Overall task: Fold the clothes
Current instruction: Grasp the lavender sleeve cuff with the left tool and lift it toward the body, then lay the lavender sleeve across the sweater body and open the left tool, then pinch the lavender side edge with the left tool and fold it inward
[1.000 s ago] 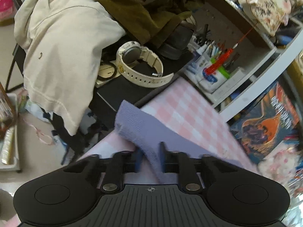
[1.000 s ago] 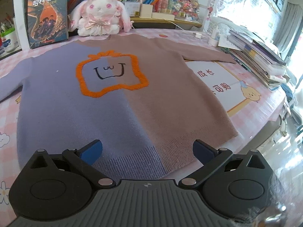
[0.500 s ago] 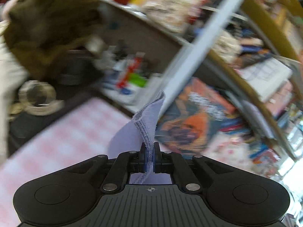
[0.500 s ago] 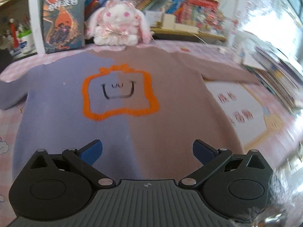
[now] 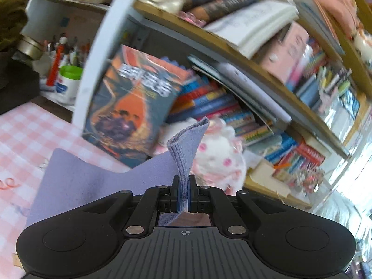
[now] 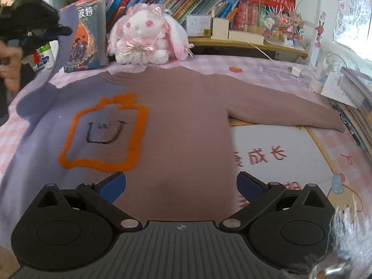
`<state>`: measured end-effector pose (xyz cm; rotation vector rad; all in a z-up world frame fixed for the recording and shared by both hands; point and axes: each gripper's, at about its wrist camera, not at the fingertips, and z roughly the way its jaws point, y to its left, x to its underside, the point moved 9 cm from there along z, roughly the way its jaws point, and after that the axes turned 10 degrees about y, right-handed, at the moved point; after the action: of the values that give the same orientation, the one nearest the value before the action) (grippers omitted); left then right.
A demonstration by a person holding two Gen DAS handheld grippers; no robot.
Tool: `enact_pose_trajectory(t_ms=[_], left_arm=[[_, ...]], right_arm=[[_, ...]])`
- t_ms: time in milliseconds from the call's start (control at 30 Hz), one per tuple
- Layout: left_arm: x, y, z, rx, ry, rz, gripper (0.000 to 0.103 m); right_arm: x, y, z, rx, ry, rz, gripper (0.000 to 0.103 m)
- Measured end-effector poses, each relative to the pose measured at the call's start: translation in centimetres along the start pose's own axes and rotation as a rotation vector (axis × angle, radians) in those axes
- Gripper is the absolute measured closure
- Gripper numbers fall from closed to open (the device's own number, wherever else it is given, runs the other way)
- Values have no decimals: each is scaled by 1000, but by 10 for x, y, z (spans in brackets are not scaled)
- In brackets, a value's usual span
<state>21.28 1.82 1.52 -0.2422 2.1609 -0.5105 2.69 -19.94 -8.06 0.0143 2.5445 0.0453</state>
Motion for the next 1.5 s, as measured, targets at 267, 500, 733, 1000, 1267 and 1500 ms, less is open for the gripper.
enact_pose_trajectory(t_ms=[267, 500, 733, 1000, 1267, 1500], left_arm=[[31, -41, 37, -17, 68, 50, 100], [73, -55, 70, -84, 214, 121, 91], [87, -61, 46, -22, 253, 179, 30], [90, 32, -33, -310, 192, 312, 30], [120, 148, -87, -558, 256, 128, 34], [136, 143, -79, -487, 338, 86, 65]], right_arm=[[6, -51, 9, -2, 33, 38, 1], [11, -77, 13, 5, 53, 77, 1], [6, -73, 15, -12, 48, 59, 0], [-1, -61, 25, -44, 65, 34, 2], [-5, -58, 38, -42, 92, 16, 14], [-12, -49, 46, -51, 105, -17, 43]])
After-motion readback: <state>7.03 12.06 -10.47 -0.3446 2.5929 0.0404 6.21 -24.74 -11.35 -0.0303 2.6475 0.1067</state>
